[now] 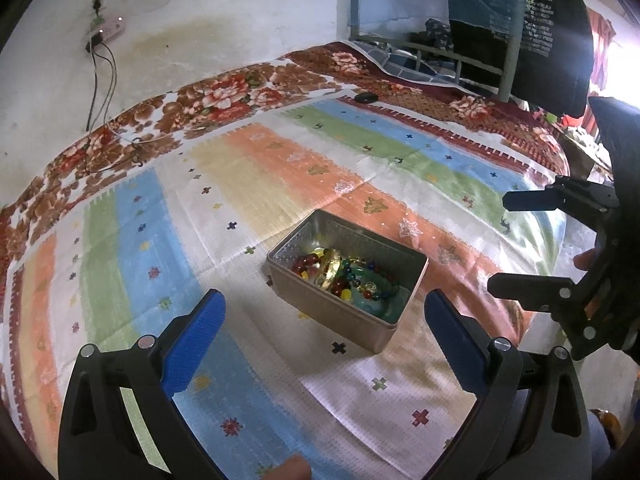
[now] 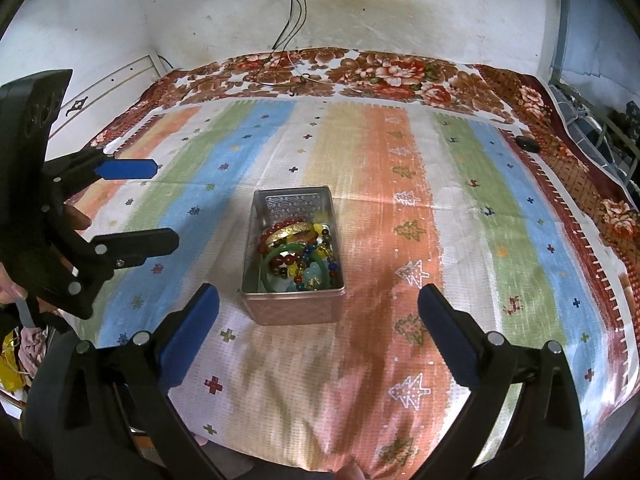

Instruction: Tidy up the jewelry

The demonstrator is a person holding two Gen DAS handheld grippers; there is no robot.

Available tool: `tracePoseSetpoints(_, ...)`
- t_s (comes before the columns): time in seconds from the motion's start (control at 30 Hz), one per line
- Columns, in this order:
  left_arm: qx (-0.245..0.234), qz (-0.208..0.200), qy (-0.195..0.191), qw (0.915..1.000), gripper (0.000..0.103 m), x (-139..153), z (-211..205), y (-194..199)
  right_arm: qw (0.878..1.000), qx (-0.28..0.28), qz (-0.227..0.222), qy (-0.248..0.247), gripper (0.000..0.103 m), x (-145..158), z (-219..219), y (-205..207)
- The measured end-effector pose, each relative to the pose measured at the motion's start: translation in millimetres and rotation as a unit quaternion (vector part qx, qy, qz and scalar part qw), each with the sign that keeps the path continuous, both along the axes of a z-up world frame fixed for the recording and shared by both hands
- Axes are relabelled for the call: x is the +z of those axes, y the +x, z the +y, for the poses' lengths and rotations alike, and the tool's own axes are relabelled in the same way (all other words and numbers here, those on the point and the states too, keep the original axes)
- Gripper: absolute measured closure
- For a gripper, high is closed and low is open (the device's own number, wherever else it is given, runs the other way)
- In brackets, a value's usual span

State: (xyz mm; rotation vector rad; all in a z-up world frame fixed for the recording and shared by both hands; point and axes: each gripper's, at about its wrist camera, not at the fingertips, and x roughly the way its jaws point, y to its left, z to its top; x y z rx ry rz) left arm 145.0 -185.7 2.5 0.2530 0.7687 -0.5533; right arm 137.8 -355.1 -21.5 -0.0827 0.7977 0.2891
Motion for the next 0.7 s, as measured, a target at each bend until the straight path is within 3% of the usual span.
tracePoseSetpoints(0.7, 0.006, -0.004, 0.004, 1.0000, 0.005, 2.4, 2.7, -5.8, 1.000, 0.004, 0.004, 0.002, 0.005, -0.7, 4.2, -1.5)
